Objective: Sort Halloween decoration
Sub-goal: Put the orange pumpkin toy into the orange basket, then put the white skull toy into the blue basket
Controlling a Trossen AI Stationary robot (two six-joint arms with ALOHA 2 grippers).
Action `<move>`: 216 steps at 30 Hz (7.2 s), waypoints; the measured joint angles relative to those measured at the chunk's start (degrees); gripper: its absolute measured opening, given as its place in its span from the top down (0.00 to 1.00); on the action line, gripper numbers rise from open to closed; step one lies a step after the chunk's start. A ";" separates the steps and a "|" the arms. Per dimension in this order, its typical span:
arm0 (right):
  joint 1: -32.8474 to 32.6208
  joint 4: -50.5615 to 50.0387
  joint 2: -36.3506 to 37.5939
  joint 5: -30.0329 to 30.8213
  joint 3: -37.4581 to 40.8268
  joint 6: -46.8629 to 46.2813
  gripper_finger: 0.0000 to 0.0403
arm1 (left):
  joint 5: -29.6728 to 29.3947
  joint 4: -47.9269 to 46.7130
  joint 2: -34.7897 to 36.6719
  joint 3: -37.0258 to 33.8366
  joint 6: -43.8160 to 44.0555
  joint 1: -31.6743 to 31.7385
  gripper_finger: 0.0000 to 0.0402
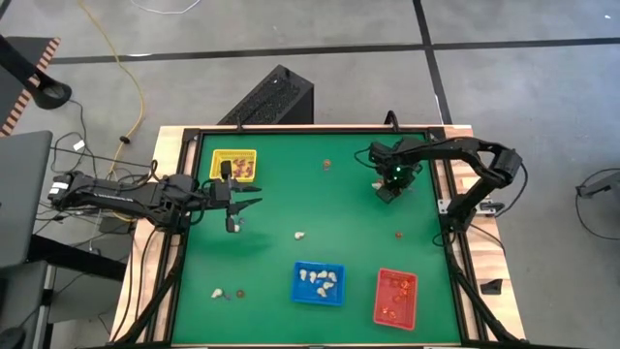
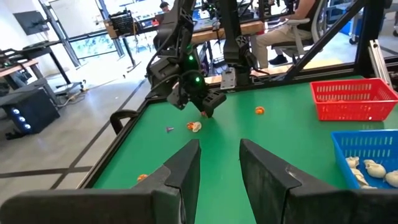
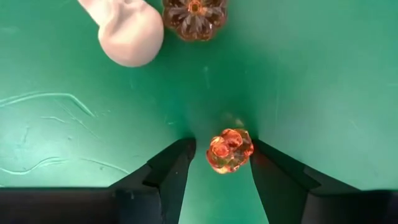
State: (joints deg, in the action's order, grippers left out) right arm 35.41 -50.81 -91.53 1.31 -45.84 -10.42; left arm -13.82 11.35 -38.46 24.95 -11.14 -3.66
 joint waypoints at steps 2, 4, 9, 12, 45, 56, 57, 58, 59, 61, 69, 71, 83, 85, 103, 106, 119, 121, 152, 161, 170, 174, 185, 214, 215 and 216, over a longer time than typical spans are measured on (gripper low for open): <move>-0.35 0.31 -0.02 0.15 -0.13 0.20 0.51 | 0.00 0.00 0.00 0.00 0.00 0.00 0.74; -0.66 0.17 -0.06 0.23 -0.47 0.40 0.53 | 0.00 0.00 0.00 0.00 0.02 0.00 0.74; -1.90 -2.10 -0.23 0.15 -2.25 0.36 0.61 | -0.02 0.02 0.00 0.02 0.01 0.00 0.74; -3.65 -4.49 -0.30 0.21 -4.21 -0.10 0.66 | -0.02 0.02 0.00 0.02 0.00 0.00 0.74; -44.71 -4.32 5.64 6.35 -12.93 -29.37 0.55 | -0.04 0.26 -0.07 0.04 0.33 -0.02 0.74; -34.34 -4.30 -1.87 5.87 -12.88 -17.61 0.43 | -0.04 -0.56 -0.04 0.04 0.28 -0.02 0.74; -33.90 -4.23 -2.53 5.79 -12.88 -17.02 0.43 | -0.04 -0.64 -0.04 0.04 0.26 -0.02 0.74; -33.50 -4.06 -3.13 5.43 -12.88 -16.37 0.43 | -0.04 -0.88 -0.04 0.04 0.28 -0.02 0.74; -33.09 -3.99 -3.73 5.01 -12.88 -16.03 0.43 | -0.04 -1.12 -0.07 0.04 0.28 -0.02 0.74; -32.33 -3.91 -5.10 4.54 -12.88 -15.17 0.43 | -0.04 -1.36 -0.07 0.04 0.31 -0.02 0.74; -31.09 -2.13 -8.86 1.41 -13.07 -12.12 0.43 | -0.07 -1.40 -0.07 0.04 0.36 -0.02 0.74; -31.16 -2.16 -8.83 0.64 -13.06 -11.95 0.44 | -0.27 -1.40 -0.07 0.04 0.37 -0.02 0.74; -31.54 -4.15 -4.06 -3.34 -12.82 -13.63 0.71 | -0.37 -1.38 -0.06 0.04 0.42 -0.02 0.74; -32.35 -4.89 -2.22 -4.92 -12.82 -15.13 0.75 | -0.37 -1.38 -0.07 0.04 0.44 -0.02 0.74; -47.69 -9.30 6.64 3.88 -12.88 -34.94 0.85 | -0.31 -1.36 -0.07 0.04 0.81 -0.02 0.74; -44.64 -9.24 4.42 2.01 -12.86 -29.28 0.83 | -0.31 -1.36 -0.07 0.04 0.87 0.00 0.74; -34.34 -10.03 1.23 1.59 -11.21 -17.53 0.51 | -0.31 -1.65 -0.07 0.04 0.26 0.00 0.74; -33.77 -9.82 1.21 1.03 -9.64 -17.46 0.49 | -0.31 -1.66 -0.05 0.04 0.26 0.00 0.74; -32.26 0.50 1.21 0.01 -3.42 -15.23 0.49 | -0.31 -1.63 -0.06 0.04 0.66 0.00 0.74; -32.26 0.42 1.21 -0.27 -3.44 -15.17 0.58 | -0.31 -1.64 -0.07 0.04 0.66 0.00 0.74; -32.26 0.12 1.27 -1.21 -3.71 -15.02 0.71 | -0.31 -1.64 -0.07 0.04 0.66 0.00 0.74; -33.22 -1.68 1.21 -5.03 -5.84 -15.80 0.65 | -0.31 -1.62 -0.07 0.04 0.65 0.00 0.74; -49.58 -7.79 1.42 -11.06 -16.86 -32.91 0.69 | 0.01 -1.64 -0.06 0.04 0.63 0.00 0.74; -74.69 -6.62 1.47 -4.82 -20.42 -70.44 0.49 | 1.57 -1.91 -0.04 0.02 1.38 -0.02 0.74; -74.68 -6.48 1.47 -3.92 -20.42 -69.01 0.49 | 1.83 -2.20 -0.05 0.02 1.38 -0.02 0.74; -74.75 -6.25 1.51 -2.14 -20.42 -67.53 0.49 | 2.23 -2.58 -0.07 0.02 1.43 -0.02 0.74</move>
State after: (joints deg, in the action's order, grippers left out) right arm -39.33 -57.06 -90.02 -0.83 -66.26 -77.94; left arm -11.59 8.78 -38.52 24.97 -9.71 -3.68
